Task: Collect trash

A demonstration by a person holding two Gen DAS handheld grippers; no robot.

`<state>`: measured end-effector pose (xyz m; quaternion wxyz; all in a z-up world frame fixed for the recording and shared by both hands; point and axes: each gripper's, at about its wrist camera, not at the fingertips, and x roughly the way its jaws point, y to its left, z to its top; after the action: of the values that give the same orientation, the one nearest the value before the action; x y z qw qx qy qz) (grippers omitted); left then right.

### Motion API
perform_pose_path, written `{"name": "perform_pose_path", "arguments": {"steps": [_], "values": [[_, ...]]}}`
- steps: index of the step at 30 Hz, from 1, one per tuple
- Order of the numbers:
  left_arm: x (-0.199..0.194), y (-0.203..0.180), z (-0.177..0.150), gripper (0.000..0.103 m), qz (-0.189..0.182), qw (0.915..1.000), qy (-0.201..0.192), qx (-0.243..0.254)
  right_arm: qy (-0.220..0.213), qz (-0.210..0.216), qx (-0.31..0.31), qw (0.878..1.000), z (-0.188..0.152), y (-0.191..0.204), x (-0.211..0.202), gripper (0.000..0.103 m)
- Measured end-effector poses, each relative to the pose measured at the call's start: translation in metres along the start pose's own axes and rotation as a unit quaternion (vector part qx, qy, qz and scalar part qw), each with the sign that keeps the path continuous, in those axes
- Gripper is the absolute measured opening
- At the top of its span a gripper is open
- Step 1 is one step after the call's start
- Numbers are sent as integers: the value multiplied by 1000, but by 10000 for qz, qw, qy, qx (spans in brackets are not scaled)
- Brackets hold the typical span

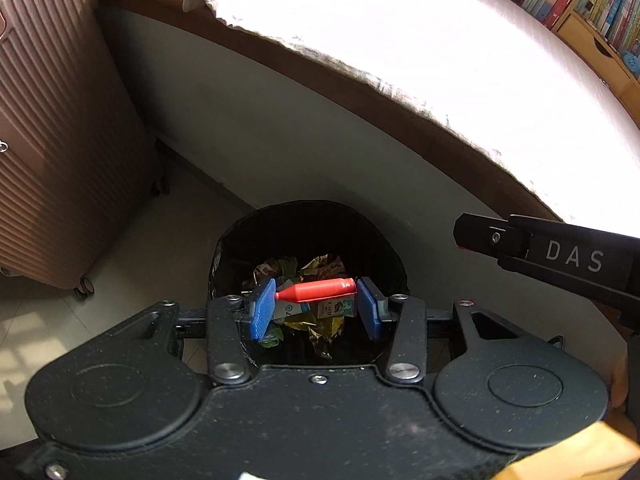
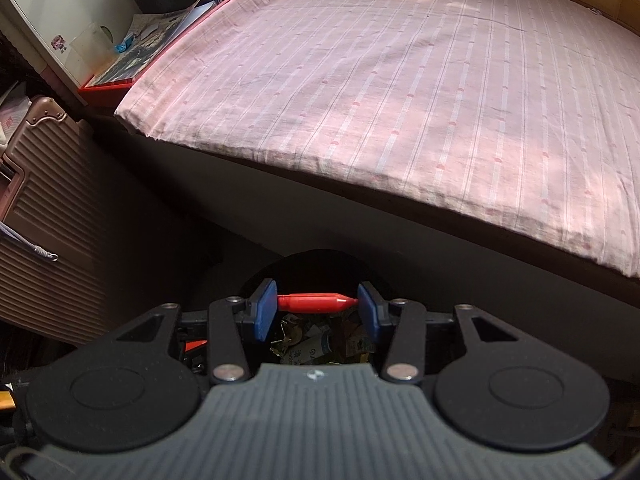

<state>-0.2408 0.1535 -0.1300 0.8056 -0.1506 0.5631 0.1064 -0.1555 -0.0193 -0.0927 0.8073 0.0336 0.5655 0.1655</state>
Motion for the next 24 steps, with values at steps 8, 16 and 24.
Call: {"name": "perform_pose_path", "arguments": {"steps": [8,16,24], "values": [[16,-1,5,42,23,9999,164,-6,206,8,129,9997,6,-8,15,51],[20,-1,9,51,62,9997,236,-66,334,38,158,9993,13,-9,26,62],[22,1,15,79,42,9995,288,-134,394,15,183,9991,17,-10,32,67]]}}
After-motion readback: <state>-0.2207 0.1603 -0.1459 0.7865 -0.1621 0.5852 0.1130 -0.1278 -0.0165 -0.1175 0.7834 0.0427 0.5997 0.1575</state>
